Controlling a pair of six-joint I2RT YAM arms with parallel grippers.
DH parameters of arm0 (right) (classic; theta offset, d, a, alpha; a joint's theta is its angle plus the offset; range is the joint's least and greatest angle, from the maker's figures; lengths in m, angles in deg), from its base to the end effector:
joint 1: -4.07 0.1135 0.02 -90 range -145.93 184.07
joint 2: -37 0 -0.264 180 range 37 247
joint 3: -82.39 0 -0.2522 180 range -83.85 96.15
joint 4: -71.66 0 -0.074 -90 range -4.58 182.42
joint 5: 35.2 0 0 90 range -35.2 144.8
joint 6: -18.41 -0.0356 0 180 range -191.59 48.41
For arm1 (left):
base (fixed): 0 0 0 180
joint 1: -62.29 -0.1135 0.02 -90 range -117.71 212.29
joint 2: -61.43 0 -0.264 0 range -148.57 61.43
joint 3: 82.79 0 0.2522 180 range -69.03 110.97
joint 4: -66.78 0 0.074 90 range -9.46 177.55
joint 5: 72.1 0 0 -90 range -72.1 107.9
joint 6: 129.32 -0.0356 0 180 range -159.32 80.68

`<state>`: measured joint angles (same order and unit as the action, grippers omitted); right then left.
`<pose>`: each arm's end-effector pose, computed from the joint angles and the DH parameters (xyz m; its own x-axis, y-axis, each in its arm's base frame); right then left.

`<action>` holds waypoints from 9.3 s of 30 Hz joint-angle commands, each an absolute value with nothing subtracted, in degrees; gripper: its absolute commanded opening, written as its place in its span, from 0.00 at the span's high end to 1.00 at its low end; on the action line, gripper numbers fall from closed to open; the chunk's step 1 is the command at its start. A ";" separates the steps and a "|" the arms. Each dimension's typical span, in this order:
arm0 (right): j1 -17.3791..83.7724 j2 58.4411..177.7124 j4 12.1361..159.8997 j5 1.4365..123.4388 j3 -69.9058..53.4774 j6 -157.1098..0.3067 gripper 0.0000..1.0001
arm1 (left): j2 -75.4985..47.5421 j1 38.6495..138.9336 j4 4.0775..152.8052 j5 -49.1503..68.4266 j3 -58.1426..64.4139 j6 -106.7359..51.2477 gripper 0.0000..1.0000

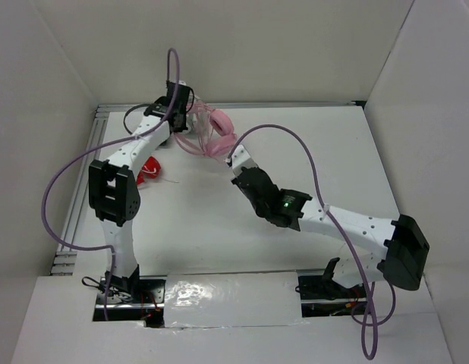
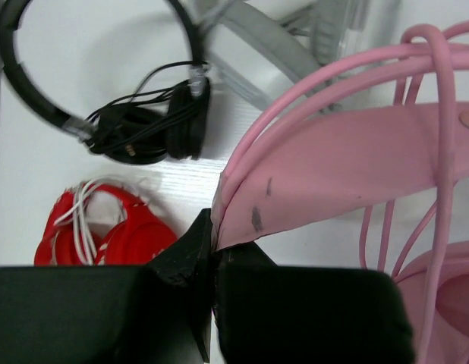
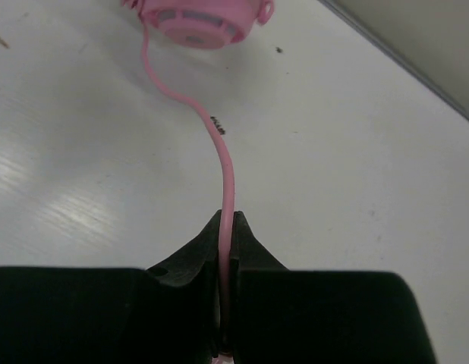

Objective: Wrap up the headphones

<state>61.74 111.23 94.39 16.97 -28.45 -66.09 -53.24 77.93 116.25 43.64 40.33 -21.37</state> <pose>0.1734 0.2332 0.2976 -0.2121 -0.4767 -0.8531 -0.3994 0.8390 -0.3695 0.4468 -0.1090 0.3208 -0.5789 -0.1262 -0.8056 -0.2639 0.9638 0.0386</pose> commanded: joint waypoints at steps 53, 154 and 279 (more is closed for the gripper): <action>46.27 117.77 93.07 40.91 -7.12 -45.75 1.00 | -57.33 92.79 103.24 39.26 34.16 -30.62 1.00; 18.13 129.72 86.22 84.23 -11.24 -61.38 0.74 | -12.58 94.99 88.63 -4.16 11.29 -31.87 1.00; 42.82 106.85 44.21 69.14 -49.31 -76.15 1.00 | -26.98 96.84 109.71 41.36 44.25 -7.08 1.00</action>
